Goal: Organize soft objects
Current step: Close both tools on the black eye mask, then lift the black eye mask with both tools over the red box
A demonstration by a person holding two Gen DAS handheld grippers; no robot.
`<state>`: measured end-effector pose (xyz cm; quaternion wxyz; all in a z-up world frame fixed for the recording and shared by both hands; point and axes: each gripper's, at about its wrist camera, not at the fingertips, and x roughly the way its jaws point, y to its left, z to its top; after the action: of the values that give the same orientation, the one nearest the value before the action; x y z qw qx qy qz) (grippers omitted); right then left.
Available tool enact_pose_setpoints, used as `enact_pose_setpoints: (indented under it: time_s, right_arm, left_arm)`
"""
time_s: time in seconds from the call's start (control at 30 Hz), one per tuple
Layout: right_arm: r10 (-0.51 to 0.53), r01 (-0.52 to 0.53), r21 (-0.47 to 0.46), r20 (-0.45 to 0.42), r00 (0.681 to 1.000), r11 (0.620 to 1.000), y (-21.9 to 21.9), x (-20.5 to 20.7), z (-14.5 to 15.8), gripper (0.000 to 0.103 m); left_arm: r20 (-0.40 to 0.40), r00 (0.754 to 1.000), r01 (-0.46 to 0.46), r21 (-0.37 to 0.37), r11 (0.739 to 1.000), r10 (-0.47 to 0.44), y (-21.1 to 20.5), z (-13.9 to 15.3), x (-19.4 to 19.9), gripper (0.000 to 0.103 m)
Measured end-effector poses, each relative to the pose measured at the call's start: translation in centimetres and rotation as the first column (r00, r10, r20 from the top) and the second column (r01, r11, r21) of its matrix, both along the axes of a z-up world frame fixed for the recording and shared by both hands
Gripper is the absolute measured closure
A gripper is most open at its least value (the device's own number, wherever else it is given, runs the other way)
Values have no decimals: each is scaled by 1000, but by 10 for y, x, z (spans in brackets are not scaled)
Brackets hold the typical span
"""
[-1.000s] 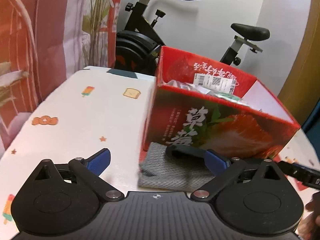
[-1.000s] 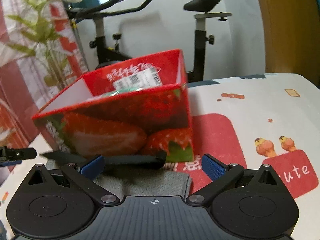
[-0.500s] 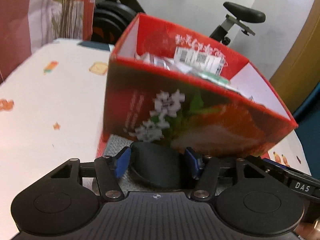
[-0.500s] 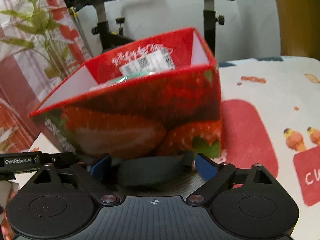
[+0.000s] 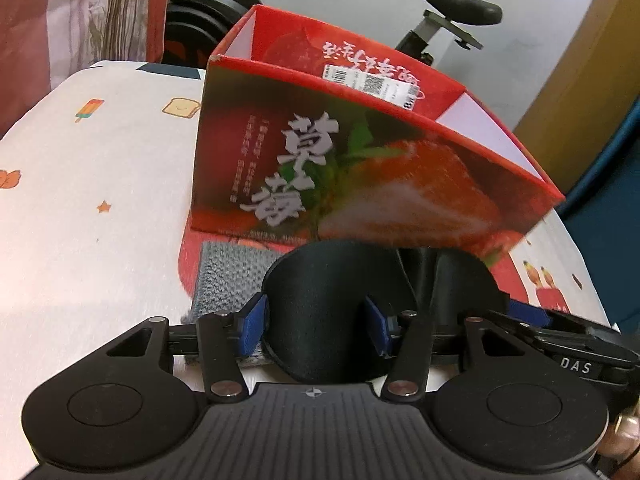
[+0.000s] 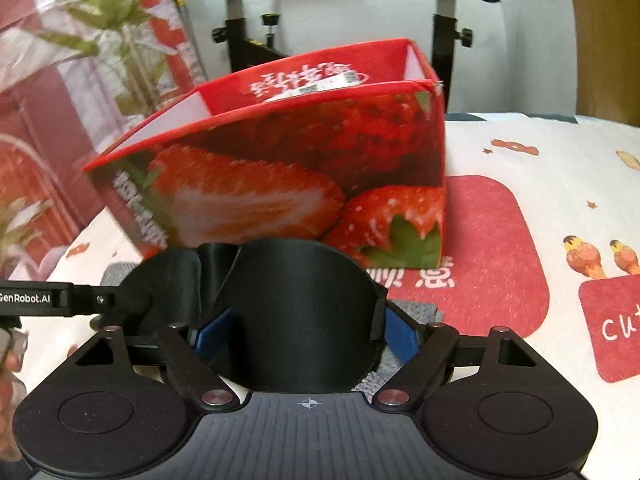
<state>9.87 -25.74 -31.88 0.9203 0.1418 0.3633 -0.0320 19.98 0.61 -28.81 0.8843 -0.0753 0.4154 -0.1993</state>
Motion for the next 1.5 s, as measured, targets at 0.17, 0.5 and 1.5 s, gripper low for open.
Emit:
enact_pose_setpoints:
  time_s: [0.17, 0.5, 1.5]
  right_arm:
    - [40, -39, -65, 13, 999, 997, 11, -14, 0, 24]
    - [-5, 9, -53, 76, 997, 999, -5, -17, 8, 23]
    - [116, -103, -95, 144, 983, 990, 17, -22, 45, 74]
  left_arm:
    - [17, 1000, 0, 37, 999, 0, 4, -6, -21, 48]
    - [65, 998, -2, 59, 998, -2, 9, -17, -29, 50]
    - [170, 985, -17, -15, 1000, 20, 12, 13, -50, 88]
